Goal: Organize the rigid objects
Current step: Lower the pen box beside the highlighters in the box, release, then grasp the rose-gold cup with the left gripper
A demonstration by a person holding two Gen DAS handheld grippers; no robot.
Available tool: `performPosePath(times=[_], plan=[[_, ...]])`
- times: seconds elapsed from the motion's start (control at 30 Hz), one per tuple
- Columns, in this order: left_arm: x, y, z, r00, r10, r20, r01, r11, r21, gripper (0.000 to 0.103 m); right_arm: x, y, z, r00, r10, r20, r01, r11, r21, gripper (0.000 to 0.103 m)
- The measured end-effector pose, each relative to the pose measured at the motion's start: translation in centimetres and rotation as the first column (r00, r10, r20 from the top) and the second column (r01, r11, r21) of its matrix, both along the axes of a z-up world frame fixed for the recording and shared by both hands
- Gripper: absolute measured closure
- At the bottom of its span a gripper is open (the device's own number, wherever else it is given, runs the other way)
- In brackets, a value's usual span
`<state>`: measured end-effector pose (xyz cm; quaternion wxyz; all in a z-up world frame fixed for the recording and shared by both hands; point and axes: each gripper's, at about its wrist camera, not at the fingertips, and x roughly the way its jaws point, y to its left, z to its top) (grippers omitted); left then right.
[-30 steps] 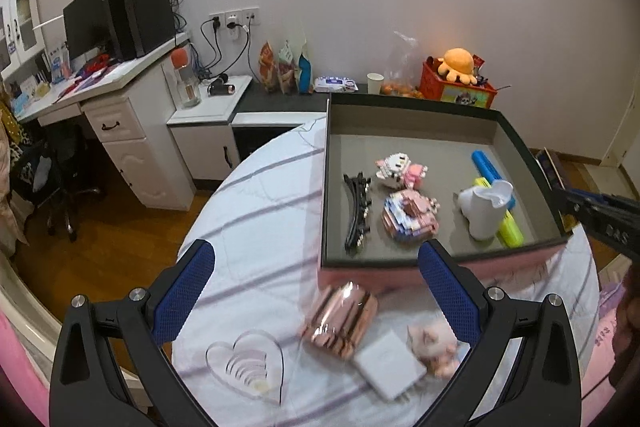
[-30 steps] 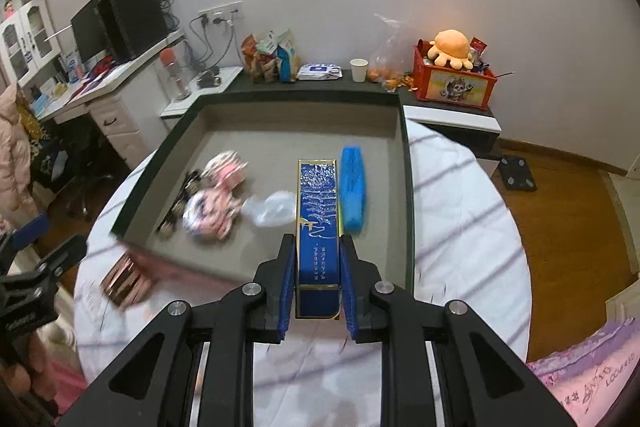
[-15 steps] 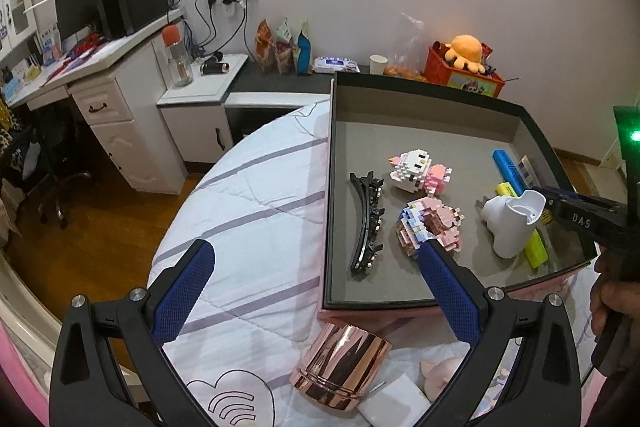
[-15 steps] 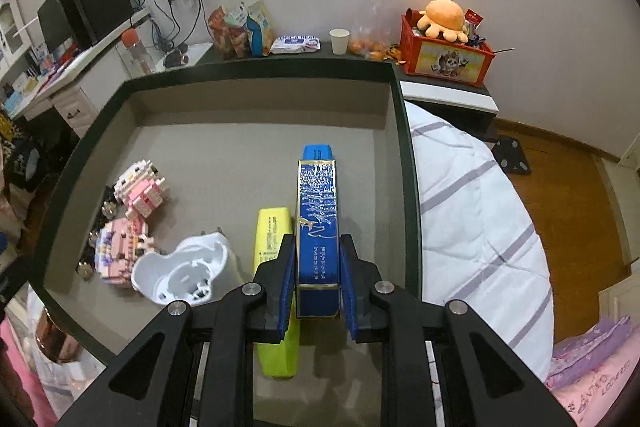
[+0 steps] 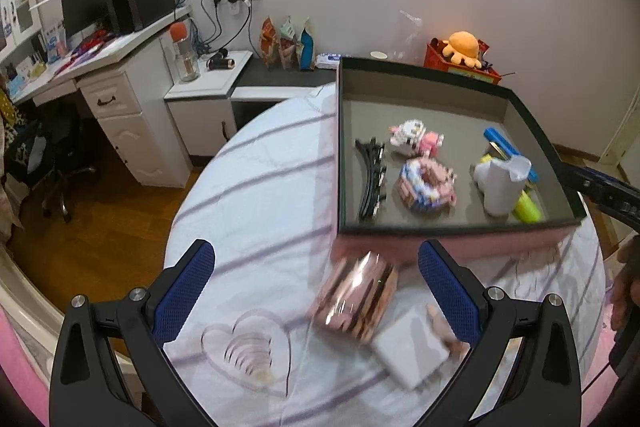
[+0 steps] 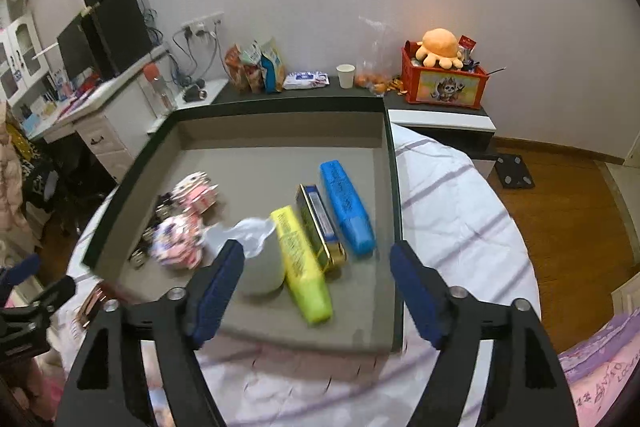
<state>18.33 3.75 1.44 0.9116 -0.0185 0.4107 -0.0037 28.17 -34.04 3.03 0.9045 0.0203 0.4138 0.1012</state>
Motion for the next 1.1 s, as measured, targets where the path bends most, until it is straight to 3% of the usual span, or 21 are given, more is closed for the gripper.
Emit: performPosePath(times=[0.27,0.5,1.1], plan=[[-4.0,-0.1,-1.7,0.999,-0.024,-0.038,0.025,0.999,0.025,0.000,-5.6,-0.1,-0.5,0.999,0.015,-0.031,-0.012,0.996,0.092,0.023],[-4.9,-1.4,-2.2,0.997,-0.058,-0.044,0.060,0.997,0.049,0.000,-8.5,0.5,-1.5,0.998,0.034,-0.056,-0.027,0.992,0.121,0.023],[1.2,-1.8,-4.8,0.986,-0.118,-0.118,0.126,0.990,0.061,0.003,-7.6,1.2,-2.9,0.995,0.016,-0.101,-0.007,0.996,0.089,0.023]])
